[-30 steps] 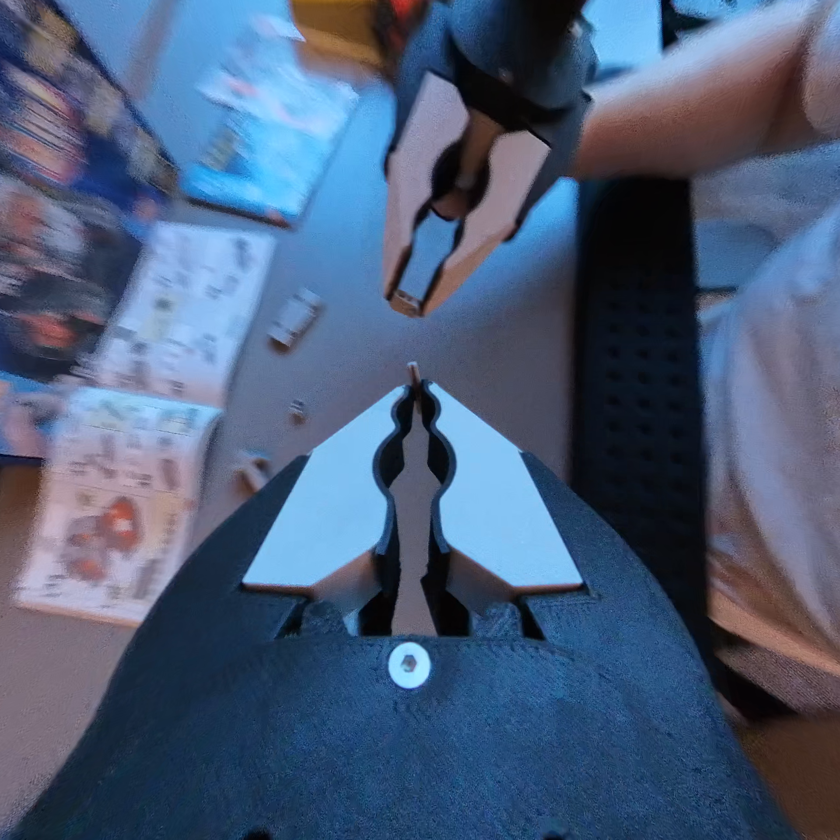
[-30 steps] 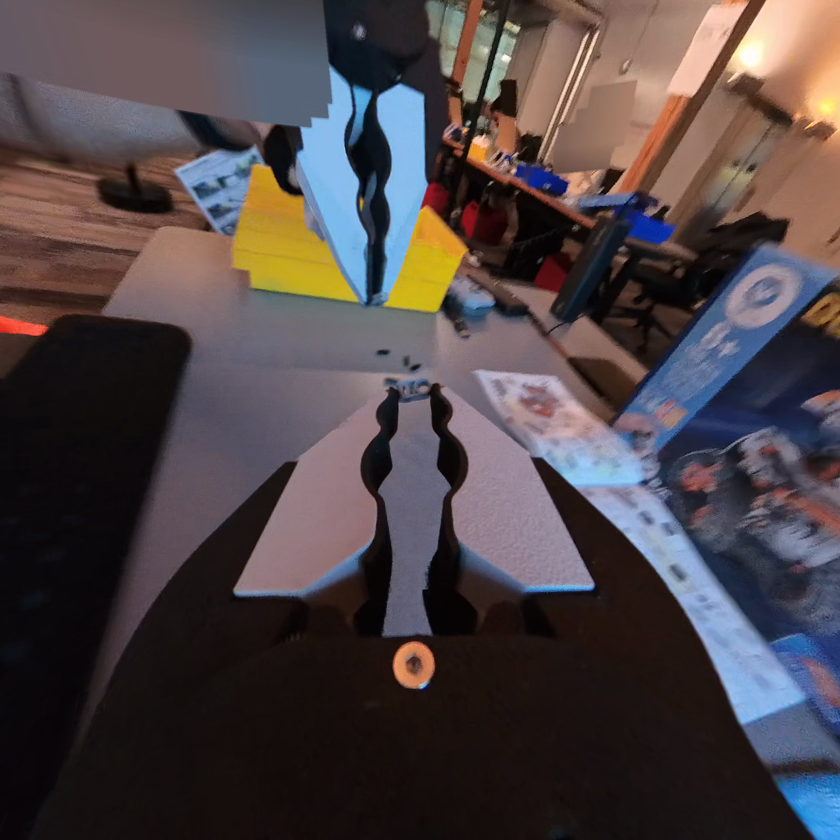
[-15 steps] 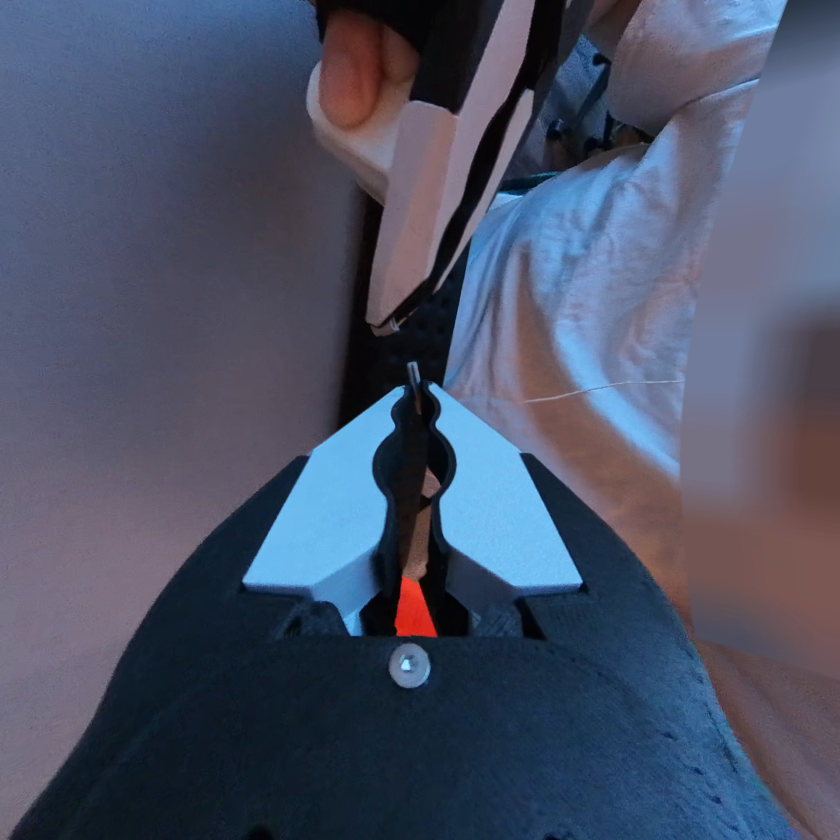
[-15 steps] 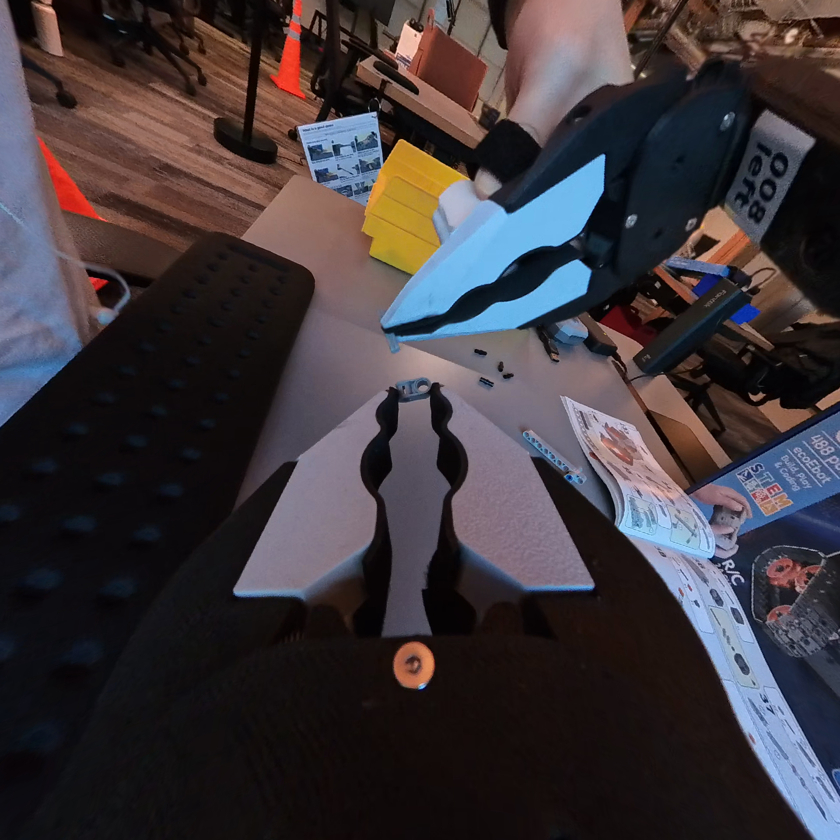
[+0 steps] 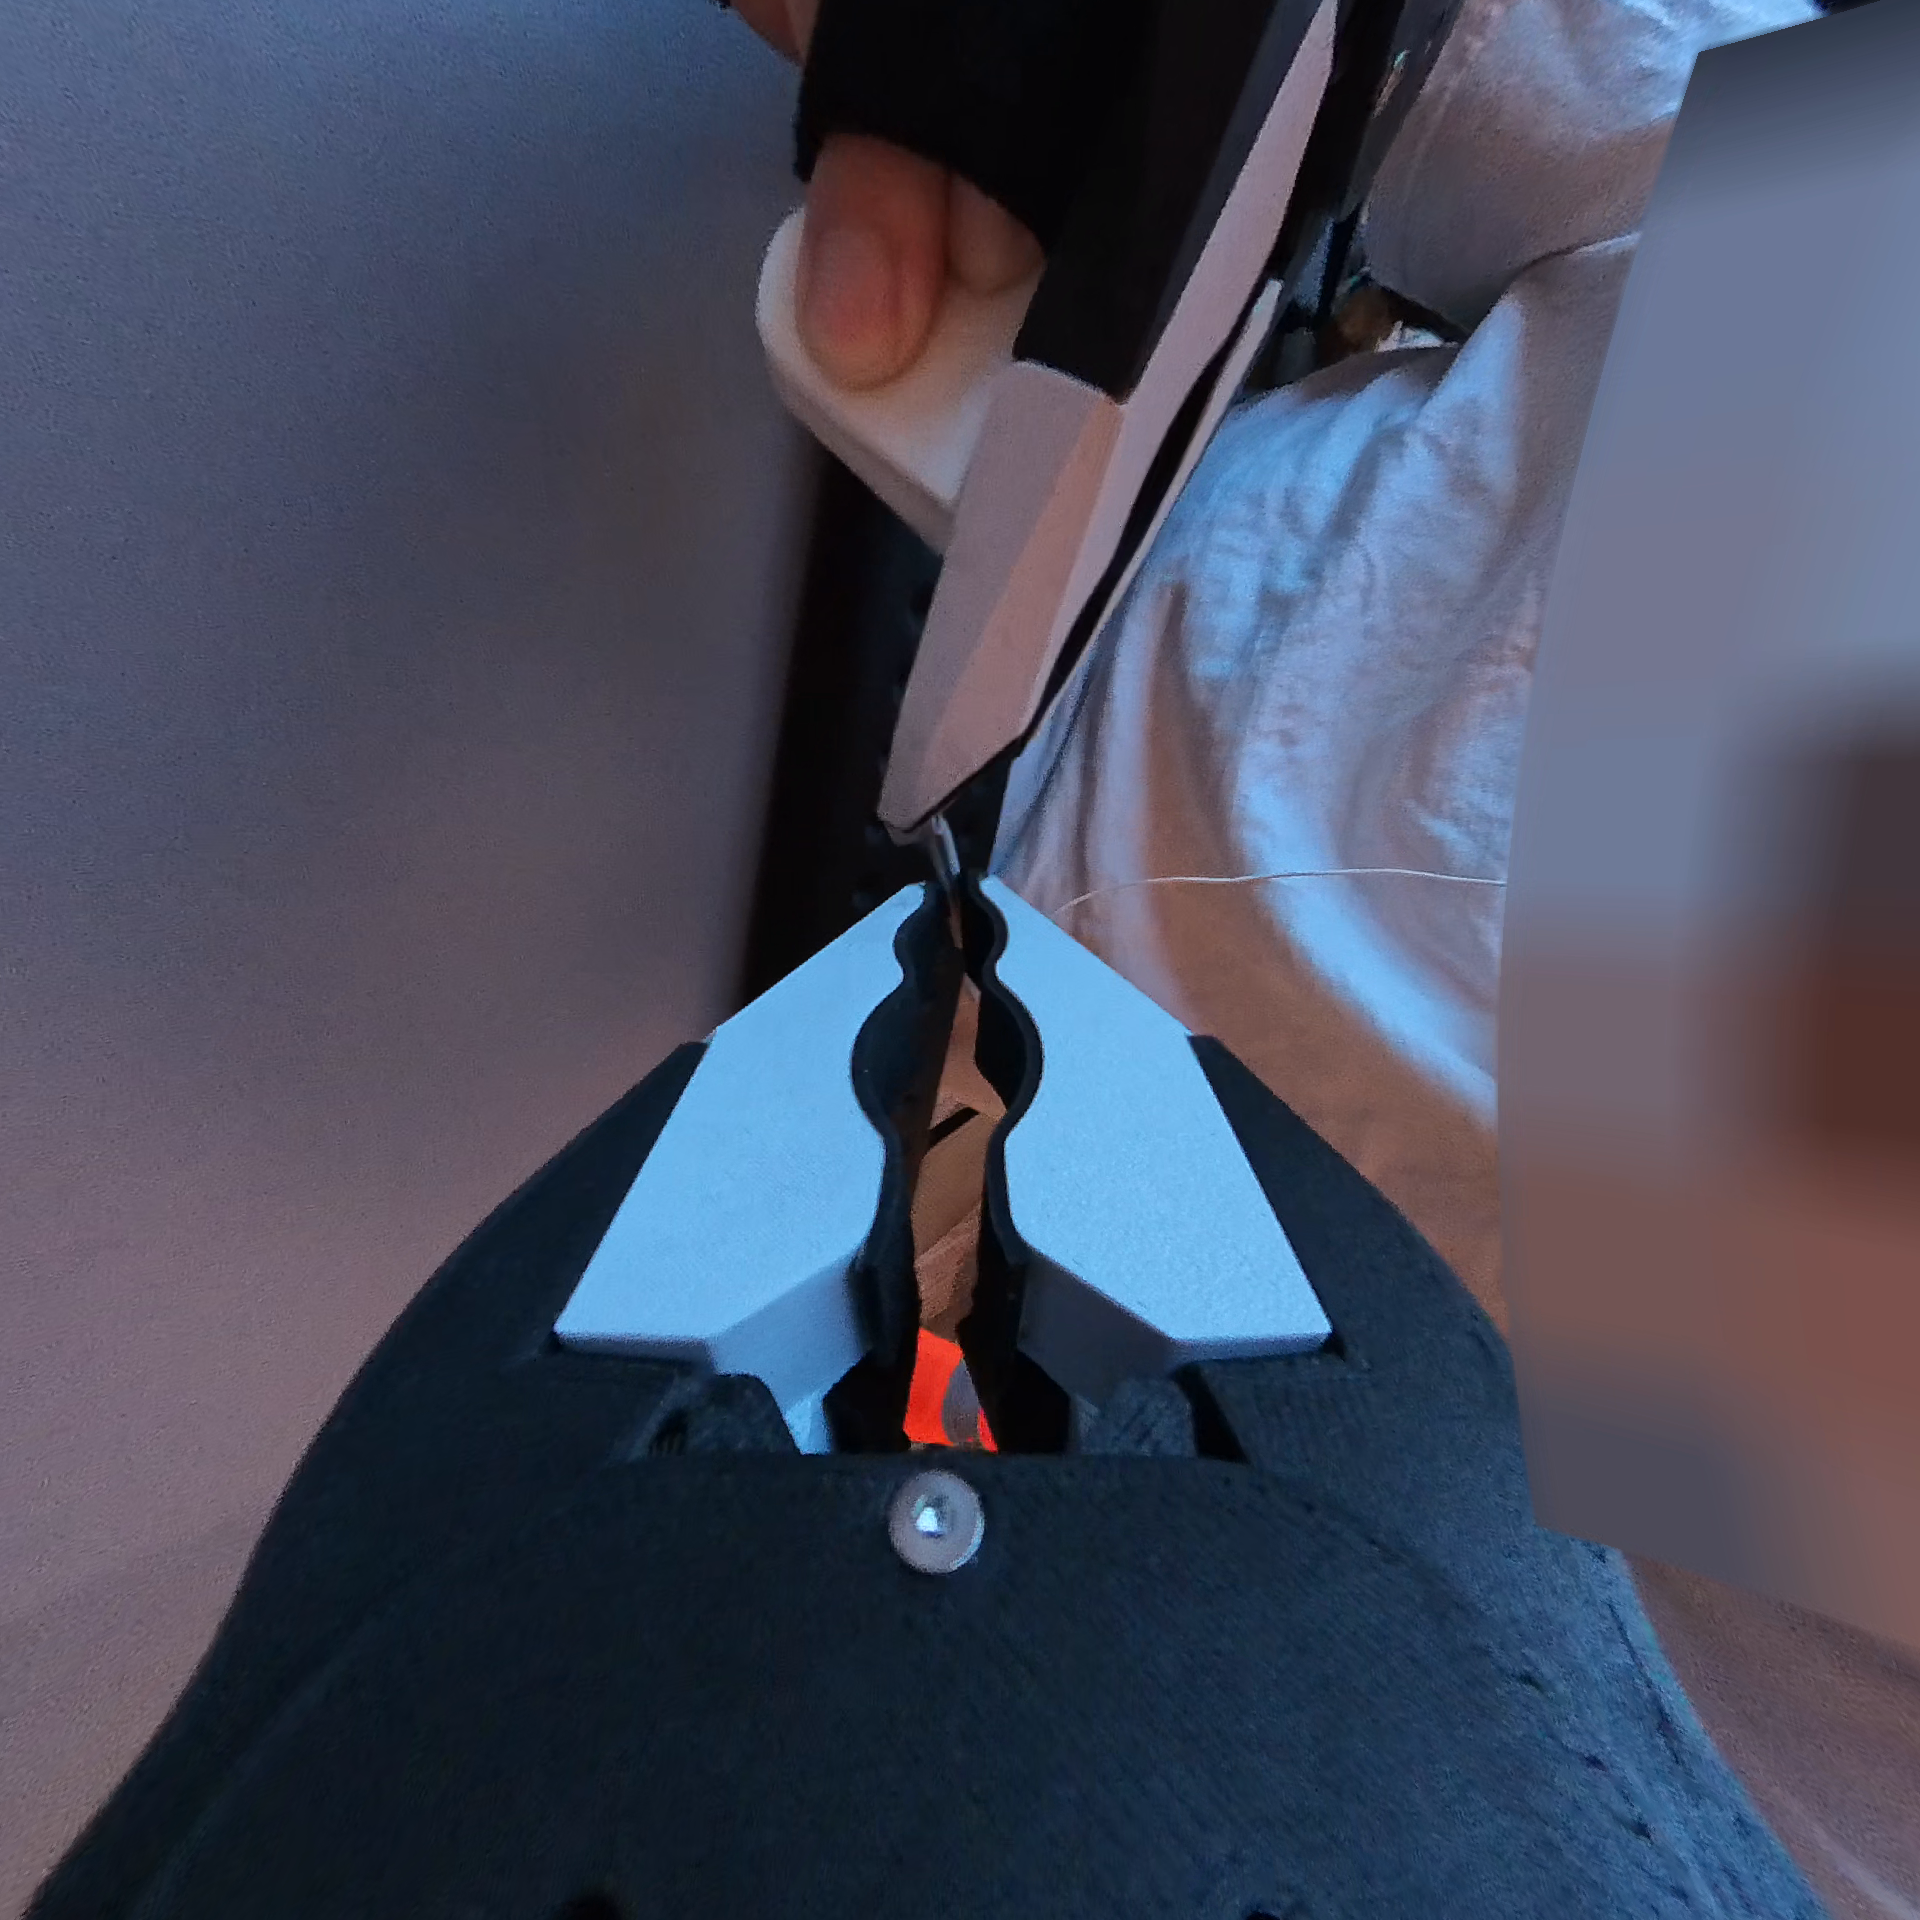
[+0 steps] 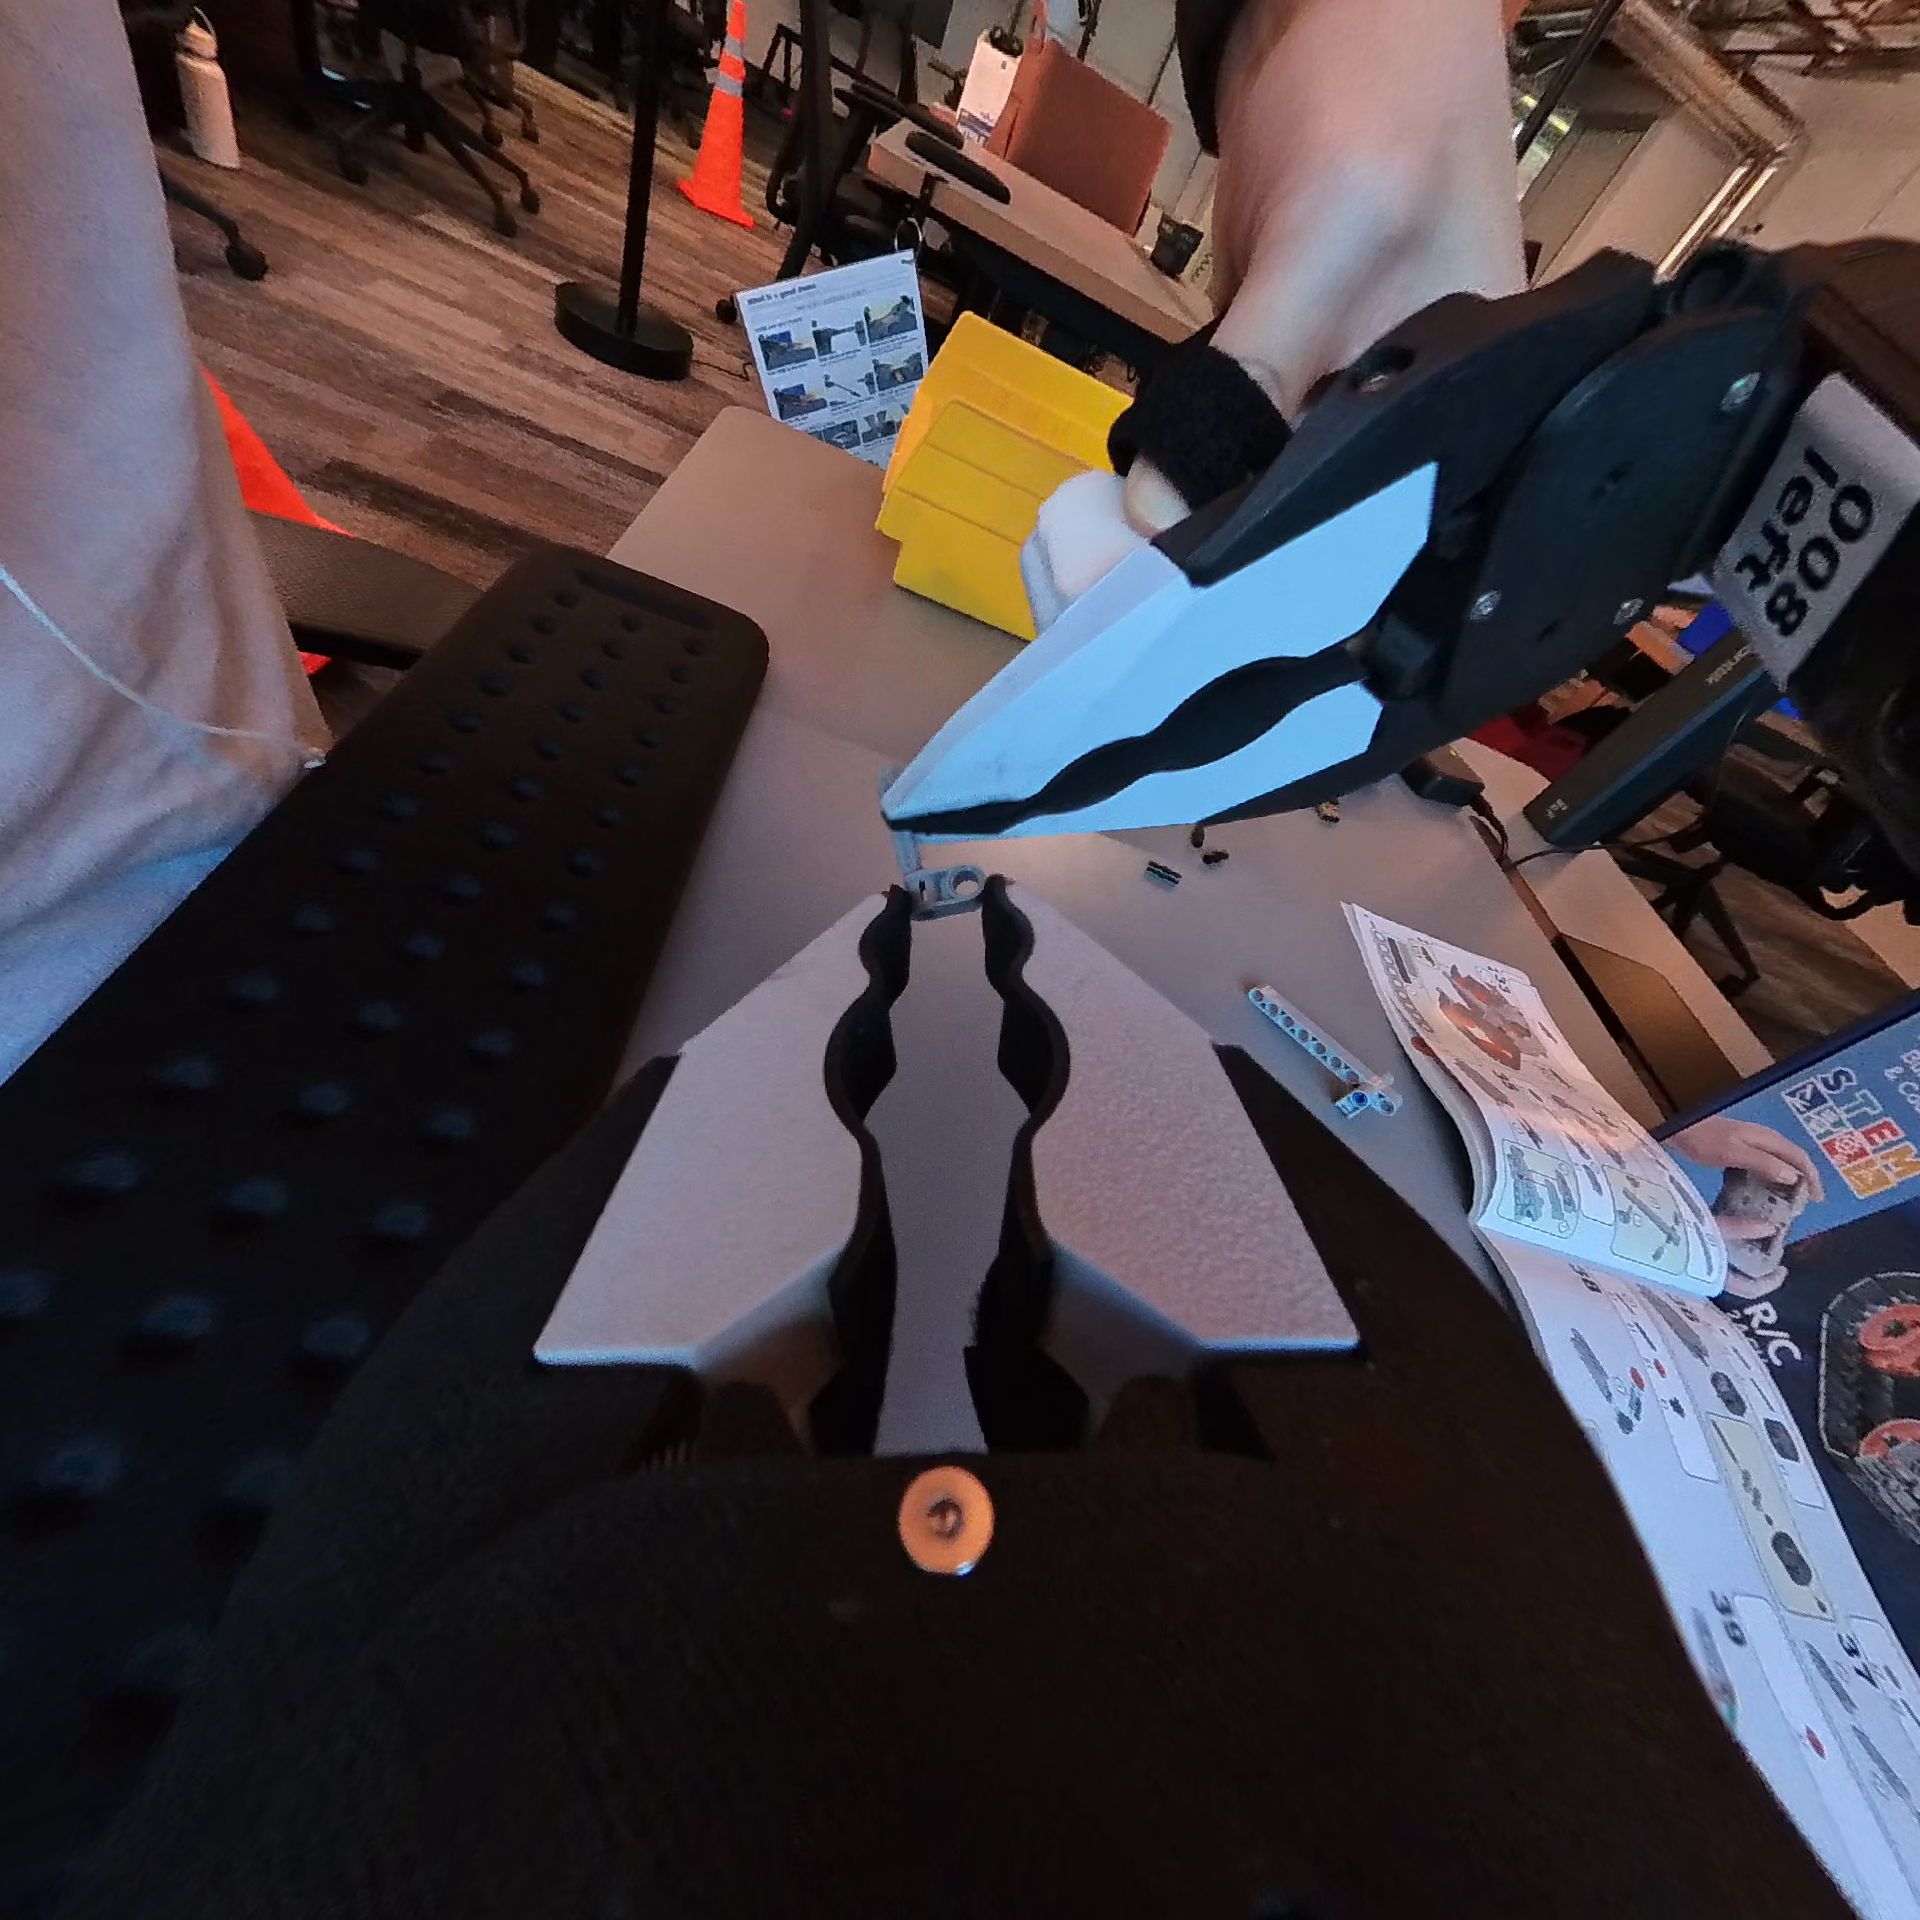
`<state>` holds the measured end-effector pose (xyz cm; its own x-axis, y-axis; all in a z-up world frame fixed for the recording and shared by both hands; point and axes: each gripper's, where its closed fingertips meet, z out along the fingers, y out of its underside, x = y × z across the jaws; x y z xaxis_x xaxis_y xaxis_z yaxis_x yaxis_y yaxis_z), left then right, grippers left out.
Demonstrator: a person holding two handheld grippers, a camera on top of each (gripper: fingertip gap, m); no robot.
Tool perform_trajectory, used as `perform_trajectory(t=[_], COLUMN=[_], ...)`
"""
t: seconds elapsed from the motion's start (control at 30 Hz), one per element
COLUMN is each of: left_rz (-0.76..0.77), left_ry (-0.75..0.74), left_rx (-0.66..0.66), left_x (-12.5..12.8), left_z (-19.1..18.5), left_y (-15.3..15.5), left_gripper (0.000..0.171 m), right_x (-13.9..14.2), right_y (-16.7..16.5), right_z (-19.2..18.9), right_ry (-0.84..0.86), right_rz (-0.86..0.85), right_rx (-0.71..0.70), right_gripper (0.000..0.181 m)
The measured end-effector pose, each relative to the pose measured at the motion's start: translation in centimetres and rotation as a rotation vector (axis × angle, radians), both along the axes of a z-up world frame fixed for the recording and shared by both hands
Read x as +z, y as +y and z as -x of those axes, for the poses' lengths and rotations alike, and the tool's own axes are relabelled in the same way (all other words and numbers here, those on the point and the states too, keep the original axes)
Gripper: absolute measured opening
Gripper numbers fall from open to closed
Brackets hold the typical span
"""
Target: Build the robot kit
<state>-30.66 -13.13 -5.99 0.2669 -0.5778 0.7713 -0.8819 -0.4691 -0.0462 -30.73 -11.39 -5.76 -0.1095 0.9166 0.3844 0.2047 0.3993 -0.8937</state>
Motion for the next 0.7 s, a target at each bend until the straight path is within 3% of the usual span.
perform_trajectory(t=[0.47, 0.7], left_rz=[-0.006, 0.076], left_ry=[0.019, -0.025], left_rx=[-0.023, 0.039], left_x=[0.1, 1.8], left_z=[-0.2, -0.8], left_y=[0.3, 0.1], left_gripper=[0.000, 0.001], right_x=[0.1, 2.0], right_y=[0.0, -0.1], right_z=[-0.3, -0.7], right_ry=[0.010, 0.109], right_rz=[-0.007, -0.121], right_rx=[0.013, -0.015], right_gripper=[0.014, 0.013])
